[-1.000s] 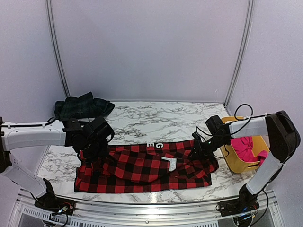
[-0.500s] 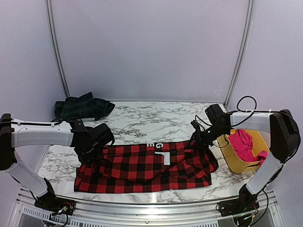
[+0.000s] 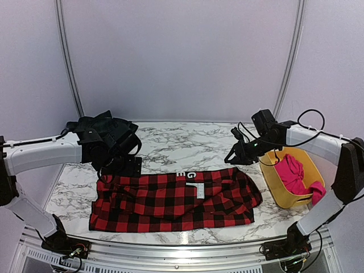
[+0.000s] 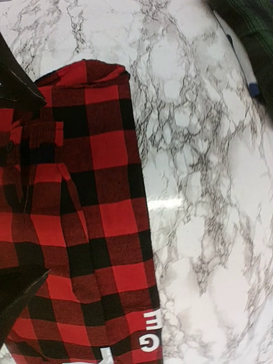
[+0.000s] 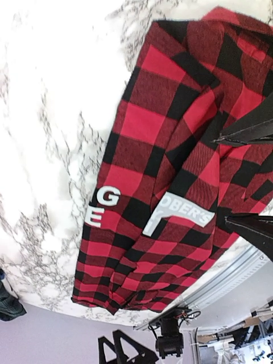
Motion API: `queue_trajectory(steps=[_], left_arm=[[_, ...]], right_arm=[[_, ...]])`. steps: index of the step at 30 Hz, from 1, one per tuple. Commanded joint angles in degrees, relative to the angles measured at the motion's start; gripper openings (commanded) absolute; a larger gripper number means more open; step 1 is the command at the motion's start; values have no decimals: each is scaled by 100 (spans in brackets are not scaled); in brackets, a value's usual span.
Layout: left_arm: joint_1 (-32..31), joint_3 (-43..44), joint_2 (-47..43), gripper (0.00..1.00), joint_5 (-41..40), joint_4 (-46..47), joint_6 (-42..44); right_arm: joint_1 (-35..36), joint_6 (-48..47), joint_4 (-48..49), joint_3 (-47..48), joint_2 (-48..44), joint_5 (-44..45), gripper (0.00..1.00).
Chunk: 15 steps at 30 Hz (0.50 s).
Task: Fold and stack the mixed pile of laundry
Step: Fold the 1/3-folded T-shirt at the center of the board, then smooth out the rectangle-folded T-shirt at the center of the board.
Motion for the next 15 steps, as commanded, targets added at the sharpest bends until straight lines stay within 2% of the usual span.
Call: queue_trajectory(steps=[1,5,10,15], left_arm=[[-30,-275,217,95,1061,631,696],[14,-600,369,92,1096,715,570],[294,-1083,425,87,1149,670,348],[511,-1192,59,86,1074,611,564]], right_arm=[[447,285,314,90,185,-311,37],[821,385,601,21,478,-331,37],[892,248,993,-366,997,-404,37],[889,-197,680,-287,1216,-222,36]])
